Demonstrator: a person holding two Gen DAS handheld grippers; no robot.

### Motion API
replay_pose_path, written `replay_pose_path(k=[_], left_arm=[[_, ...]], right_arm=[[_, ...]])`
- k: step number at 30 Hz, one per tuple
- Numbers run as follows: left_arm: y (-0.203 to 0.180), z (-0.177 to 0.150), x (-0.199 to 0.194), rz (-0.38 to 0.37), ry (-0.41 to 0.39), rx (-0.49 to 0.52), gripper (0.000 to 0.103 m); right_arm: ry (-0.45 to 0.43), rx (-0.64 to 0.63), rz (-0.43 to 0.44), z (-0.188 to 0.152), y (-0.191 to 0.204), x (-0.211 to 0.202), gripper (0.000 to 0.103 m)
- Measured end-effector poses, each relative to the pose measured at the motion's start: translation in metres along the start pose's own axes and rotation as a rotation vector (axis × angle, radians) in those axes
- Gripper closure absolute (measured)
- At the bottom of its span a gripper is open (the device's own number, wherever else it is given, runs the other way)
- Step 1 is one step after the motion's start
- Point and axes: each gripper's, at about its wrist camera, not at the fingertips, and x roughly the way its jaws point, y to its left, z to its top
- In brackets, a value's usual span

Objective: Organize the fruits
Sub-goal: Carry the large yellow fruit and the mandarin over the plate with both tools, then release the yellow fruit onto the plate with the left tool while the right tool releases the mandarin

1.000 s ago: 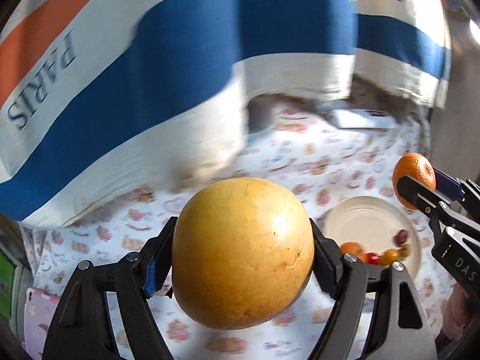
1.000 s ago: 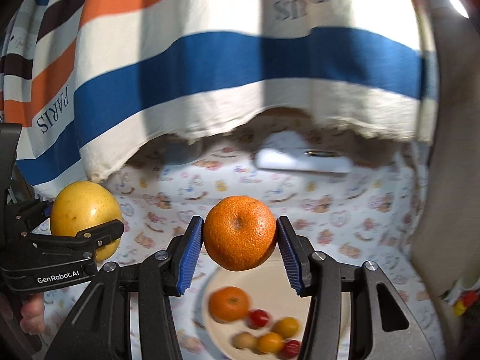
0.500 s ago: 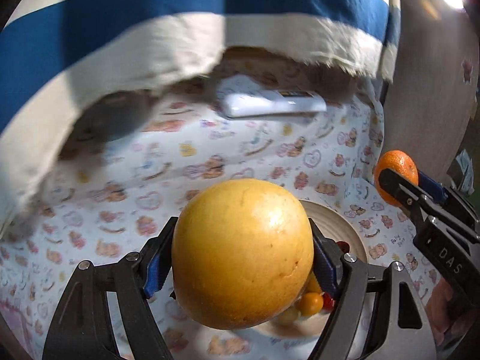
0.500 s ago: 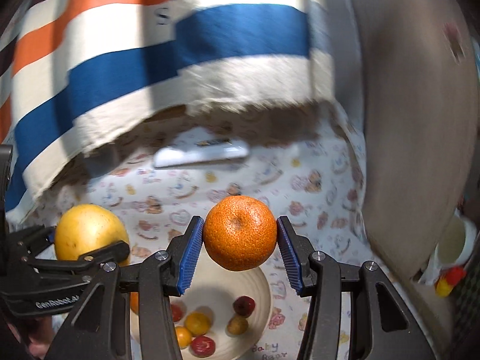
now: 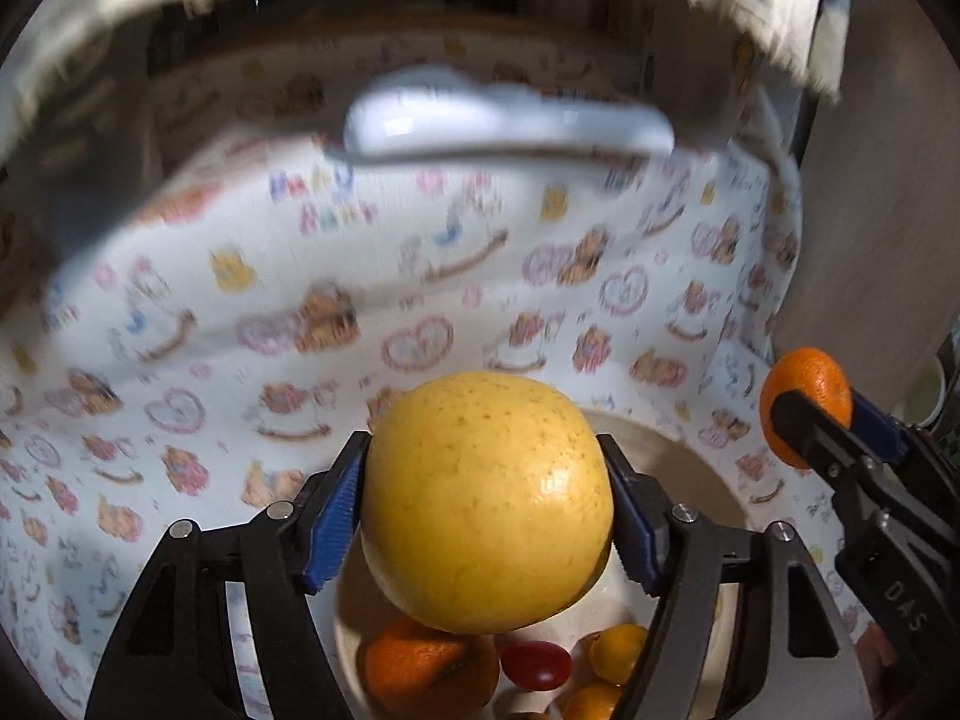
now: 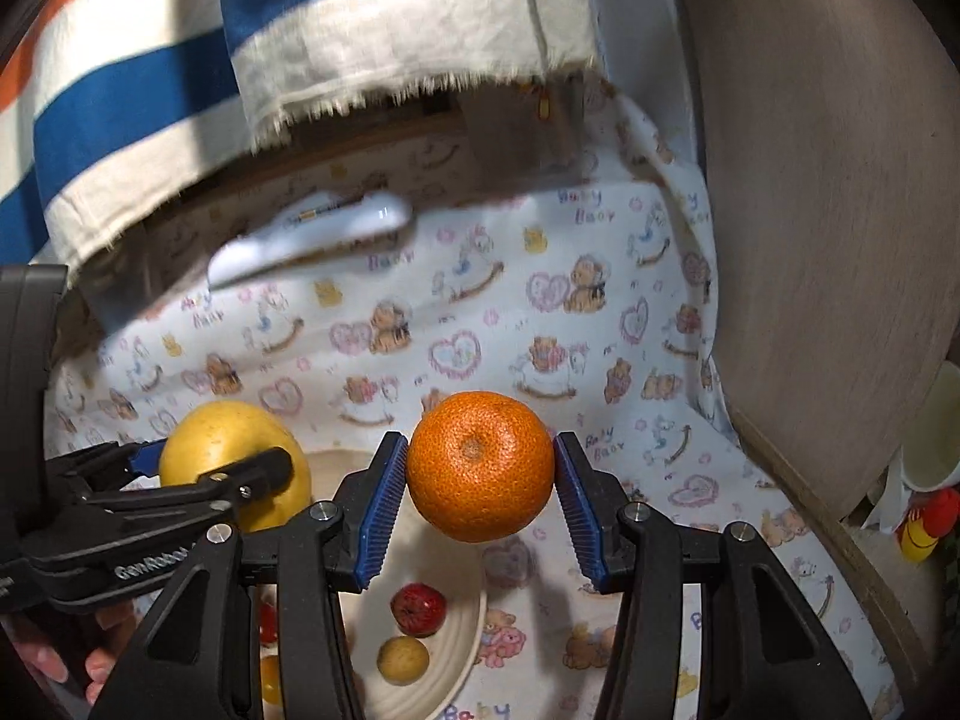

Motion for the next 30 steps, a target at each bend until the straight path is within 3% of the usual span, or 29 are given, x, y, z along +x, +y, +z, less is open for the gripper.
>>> replay_pose_path(k=[13,19,30], left_arm=[[0.005,-0.005,0.002,-0.038,-0.018,-0.007,0.032],[0.010,-0.003,-0.013,-0.025,-0.081,-0.006,0.014],[0.017,-0.013,-0.043,0.029,-0.164,0.041,0.013]], right_arm=[[0.069,0.022,0.029,-0.006,-0.003,0.017,0.052],[0.086,0.024,0.059,-0.008,-0.002,0.020,0.052],[0.111,0.003,0.060,-0.016,0.001,0.031,0.052]])
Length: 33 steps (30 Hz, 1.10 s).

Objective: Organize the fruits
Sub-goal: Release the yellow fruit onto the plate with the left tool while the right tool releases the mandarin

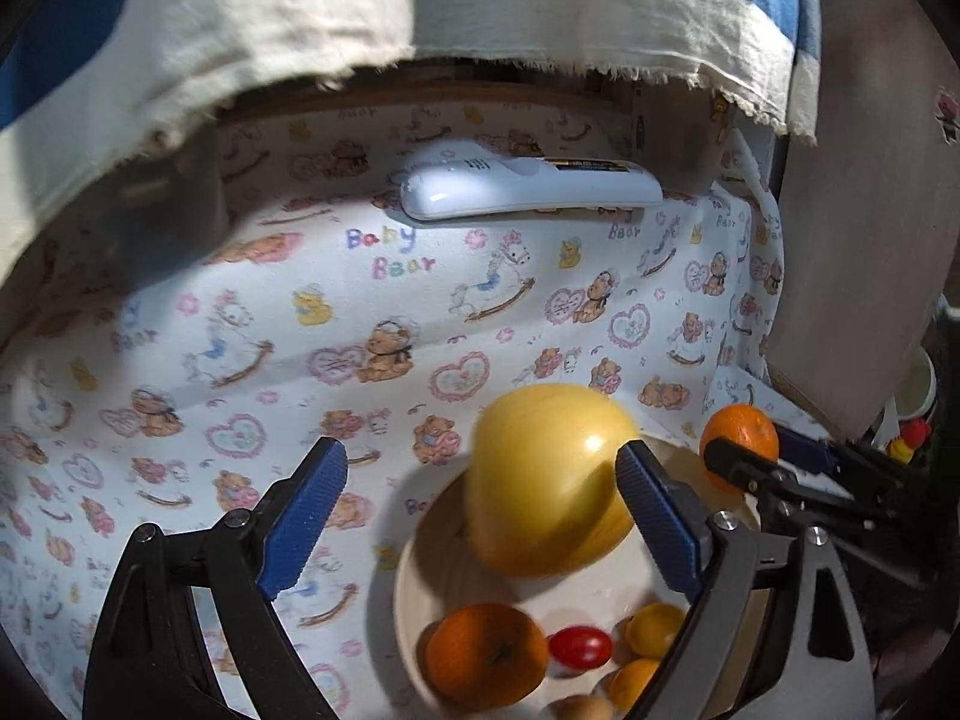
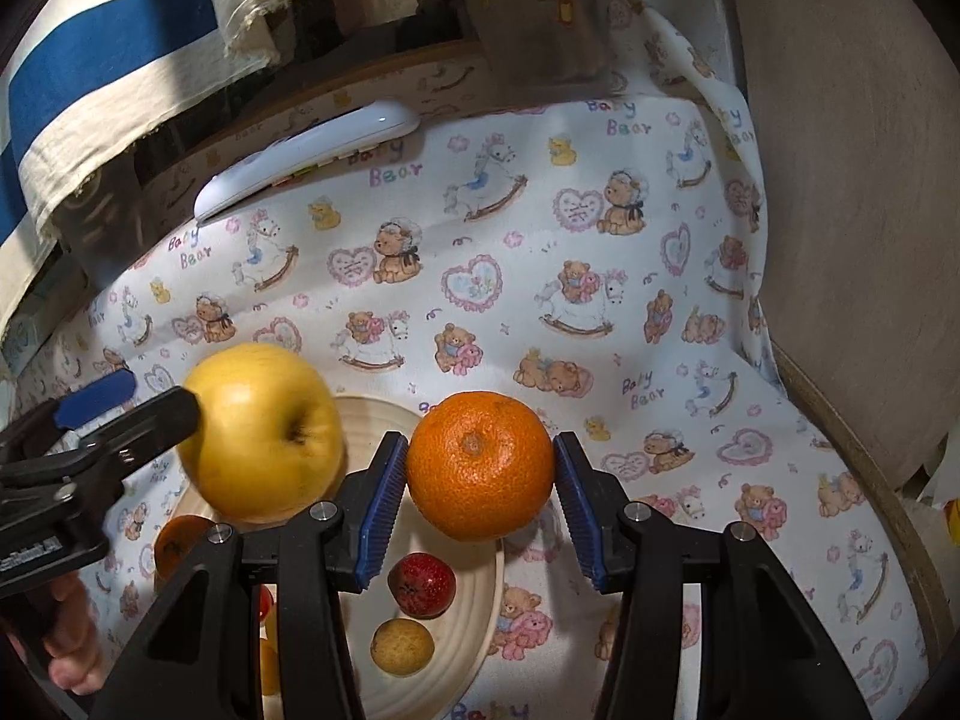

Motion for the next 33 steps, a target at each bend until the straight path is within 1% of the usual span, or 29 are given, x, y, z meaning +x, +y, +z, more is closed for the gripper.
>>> replay_pose_path(k=[1,3,5,7,12,16,22,24,26,27,33], left_arm=[[0.002,-0.001,-0.004,0.010,-0.009,0.001,0.013],[0.009,-0.003,-0.012,0.009,-0.021,-0.014,0.013],[0.018,-0.006,-0.022,-0.001,-0.038,-0.050,0.013],[0.028,-0.009,-0.031,-0.013,-0.055,-0.085,0.013],[0.045,-0.019,-0.051,-0.001,-0.089,-0.112,0.012],[0.056,-0.027,-0.061,0.011,-0.102,-0.121,0.012],[0.066,-0.040,-0.072,0.024,-0.119,-0.144,0.012],[0.066,-0.043,-0.076,0.040,-0.133,-0.134,0.012],[0.064,-0.045,-0.081,0.056,-0.151,-0.112,0.012],[0.063,-0.047,-0.084,0.065,-0.160,-0.101,0.012],[0.058,-0.051,-0.105,0.090,-0.218,-0.069,0.012]], right_arm=[[0.000,-0.001,0.000,0.000,0.000,0.000,0.052],[0.001,-0.005,0.005,0.000,0.001,0.000,0.052],[0.006,-0.005,0.025,0.000,0.002,0.000,0.052],[0.008,0.001,0.020,-0.001,0.002,-0.001,0.052],[0.036,-0.006,0.074,-0.002,0.005,0.002,0.052],[0.038,-0.048,0.060,-0.005,0.013,0.004,0.052],[0.044,-0.051,0.059,-0.005,0.012,0.004,0.051],[0.042,-0.055,0.068,-0.005,0.013,0.002,0.048],[0.024,-0.064,0.071,-0.005,0.015,-0.002,0.026],[0.013,-0.071,0.074,-0.005,0.016,-0.004,0.025],[-0.015,-0.093,0.076,-0.003,0.022,-0.018,0.025]])
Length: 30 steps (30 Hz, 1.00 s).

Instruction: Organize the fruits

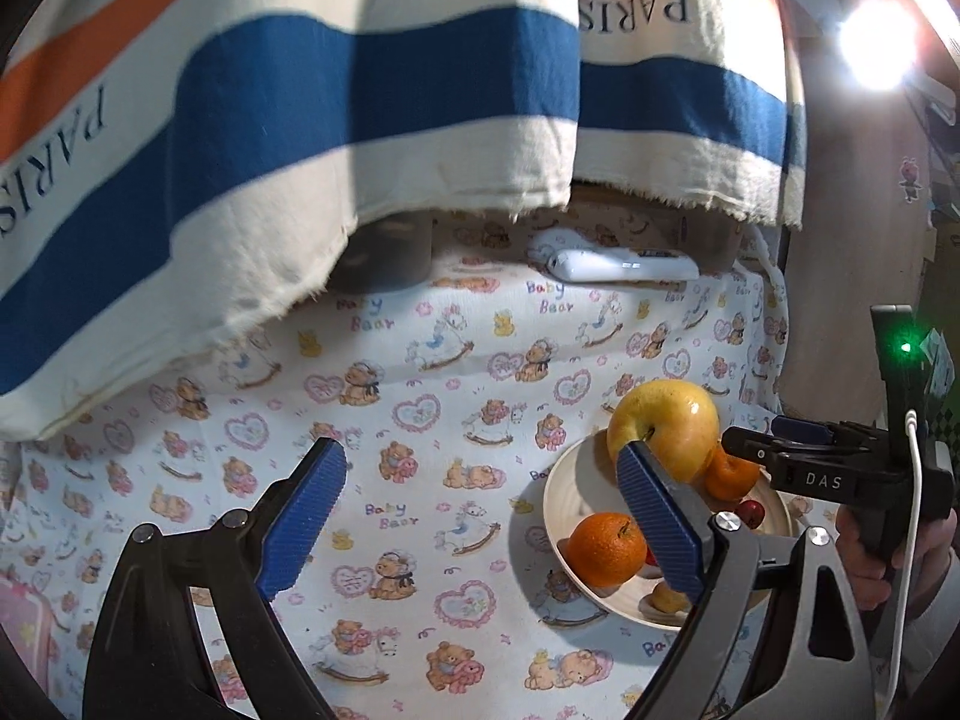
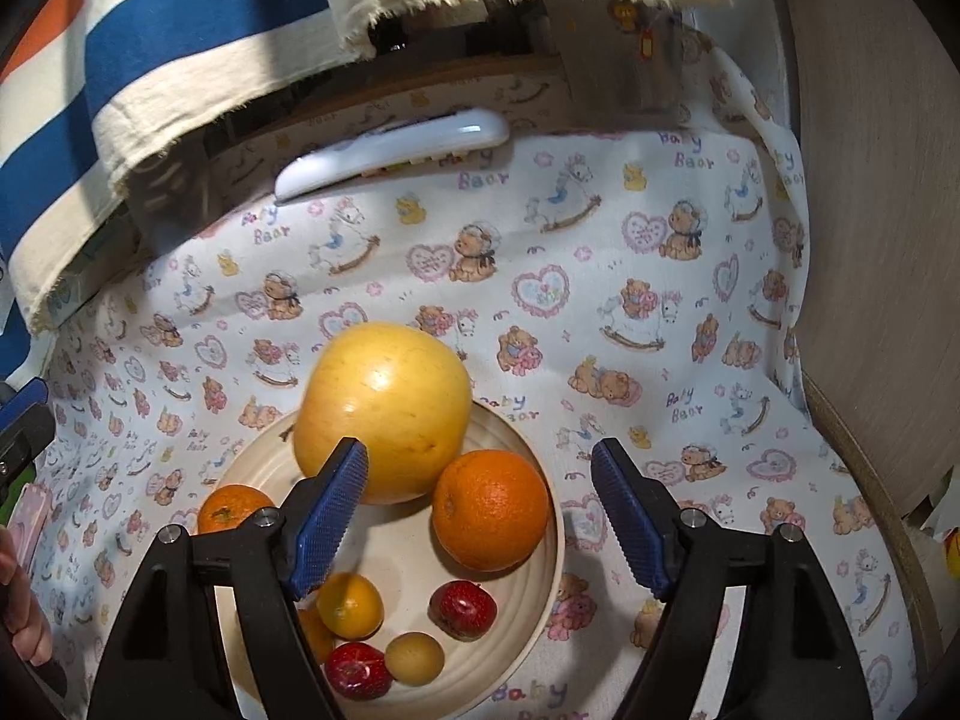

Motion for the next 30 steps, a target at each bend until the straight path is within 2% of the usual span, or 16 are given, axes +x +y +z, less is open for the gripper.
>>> replay_pose_path(k=[2,4,7,13,16,21,25,30], left_arm=[[0.000,0.002,-0.011,-0.002,-0.023,0.003,0.012],[0.001,0.005,-0.023,-0.005,-0.047,0.005,0.012],[0.003,0.005,-0.047,0.005,-0.104,0.013,0.011],[0.000,-0.004,-0.081,0.050,-0.203,0.049,0.002],[-0.001,-0.011,-0.094,0.064,-0.249,0.058,0.001],[0.007,-0.021,-0.103,0.080,-0.265,0.007,0.001],[0.012,-0.033,-0.098,0.102,-0.258,-0.010,0.001],[0.018,-0.049,-0.081,0.114,-0.216,-0.028,0.001]], right_arm=[[-0.032,-0.018,-0.014,0.002,0.003,-0.010,0.024],[-0.092,-0.034,-0.037,0.002,0.006,-0.025,0.014],[-0.135,-0.032,-0.068,0.001,0.012,-0.041,0.014],[-0.209,-0.024,-0.018,-0.006,0.028,-0.078,0.014],[-0.257,-0.059,0.029,-0.013,0.038,-0.094,0.001],[-0.319,-0.087,0.061,-0.033,0.050,-0.102,0.001],[-0.335,-0.159,0.033,-0.041,0.061,-0.100,0.001],[-0.352,-0.154,0.014,-0.045,0.060,-0.099,0.001]])
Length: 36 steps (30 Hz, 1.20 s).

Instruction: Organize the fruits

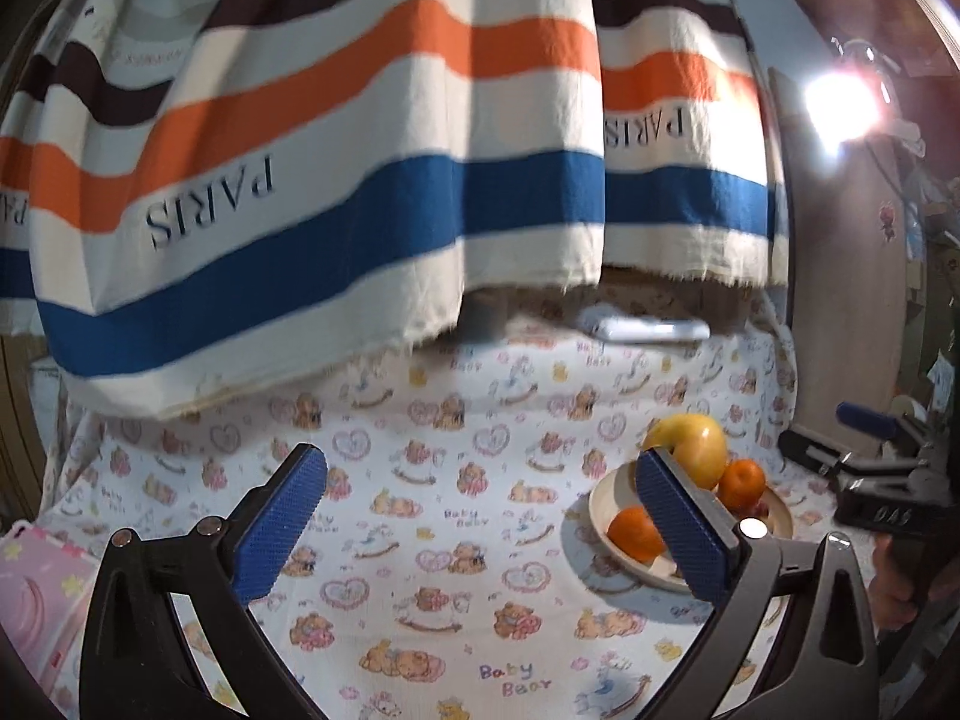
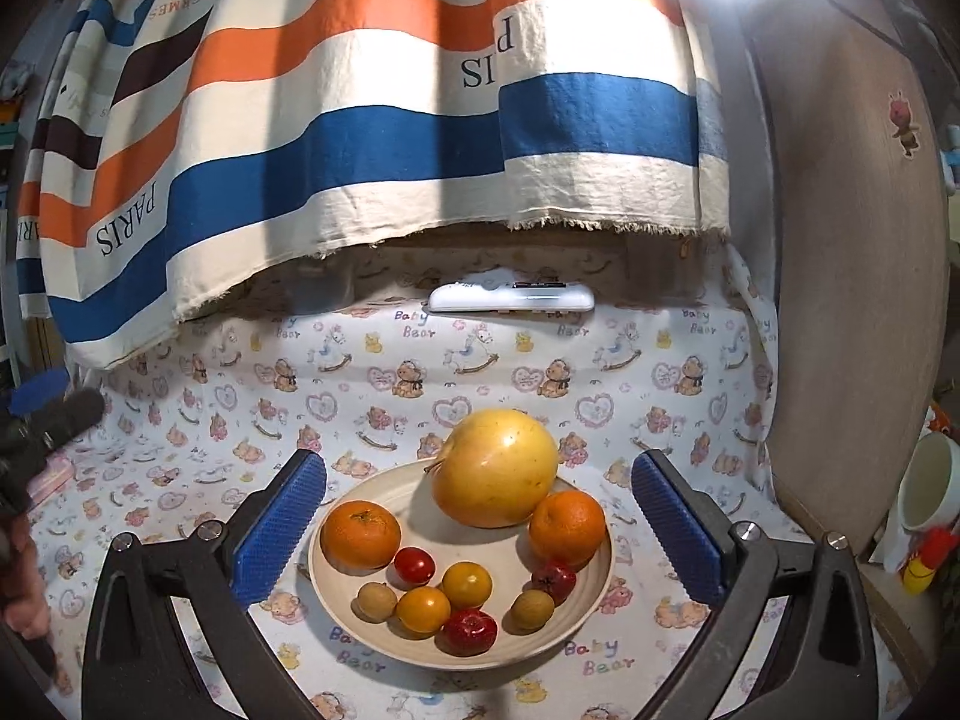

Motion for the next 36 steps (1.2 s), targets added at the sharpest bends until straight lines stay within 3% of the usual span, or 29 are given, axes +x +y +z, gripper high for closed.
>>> replay_pose_path(k=[10,14,36], left_arm=[[-0.004,-0.018,0.014,-0.002,0.071,0.033,0.001],[0.000,-0.018,0.020,0.053,0.096,0.006,0.001],[0.002,-0.017,0.020,0.047,0.089,-0.008,0.001]], right_arm=[[0.045,-0.047,-0.033,-0.009,0.008,0.011,0.001],[0.045,-0.043,-0.034,-0.010,0.007,0.011,0.001],[0.014,-0.040,-0.059,-0.007,0.011,0.006,0.001]])
